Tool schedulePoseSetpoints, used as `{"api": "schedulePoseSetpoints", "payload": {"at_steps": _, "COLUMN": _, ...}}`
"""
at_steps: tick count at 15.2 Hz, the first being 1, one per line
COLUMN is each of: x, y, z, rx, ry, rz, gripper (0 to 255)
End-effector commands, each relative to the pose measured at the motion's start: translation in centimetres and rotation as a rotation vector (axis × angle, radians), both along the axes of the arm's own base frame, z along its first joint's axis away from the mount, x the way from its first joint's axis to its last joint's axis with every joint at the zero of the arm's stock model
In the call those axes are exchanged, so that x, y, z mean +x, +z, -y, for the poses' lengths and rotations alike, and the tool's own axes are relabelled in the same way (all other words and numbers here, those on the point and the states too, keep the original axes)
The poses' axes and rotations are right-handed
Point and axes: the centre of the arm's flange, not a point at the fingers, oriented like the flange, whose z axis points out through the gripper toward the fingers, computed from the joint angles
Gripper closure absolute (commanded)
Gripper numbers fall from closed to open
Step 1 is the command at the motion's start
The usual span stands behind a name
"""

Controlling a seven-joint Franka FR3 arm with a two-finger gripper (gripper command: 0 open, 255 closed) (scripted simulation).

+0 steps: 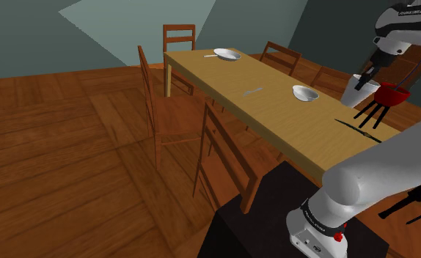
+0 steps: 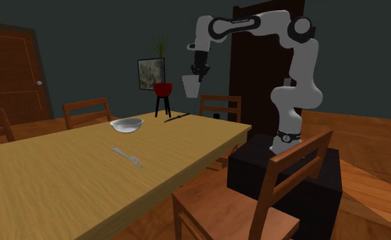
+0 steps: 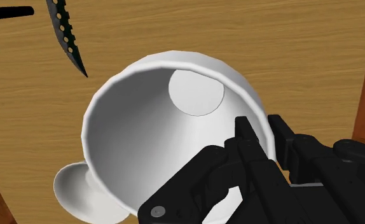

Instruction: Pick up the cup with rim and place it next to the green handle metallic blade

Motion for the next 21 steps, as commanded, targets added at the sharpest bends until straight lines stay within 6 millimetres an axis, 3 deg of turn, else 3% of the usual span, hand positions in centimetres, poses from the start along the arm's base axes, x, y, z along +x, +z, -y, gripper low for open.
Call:
{"api": "schedulePoseSetpoints", "payload": {"at_steps": 1, "x": -2.5, "y": -0.2, "z": 1.0, "rx": 0.000, "ry": 0.002, "rz": 0.000, "gripper": 255}}
{"api": "schedulePoseSetpoints", "payload": {"at_steps": 21, "x": -25.3, "y": -0.1, "z": 14.3, "rx": 0.000, "ry": 0.002, "rz": 0.000, "gripper": 255}}
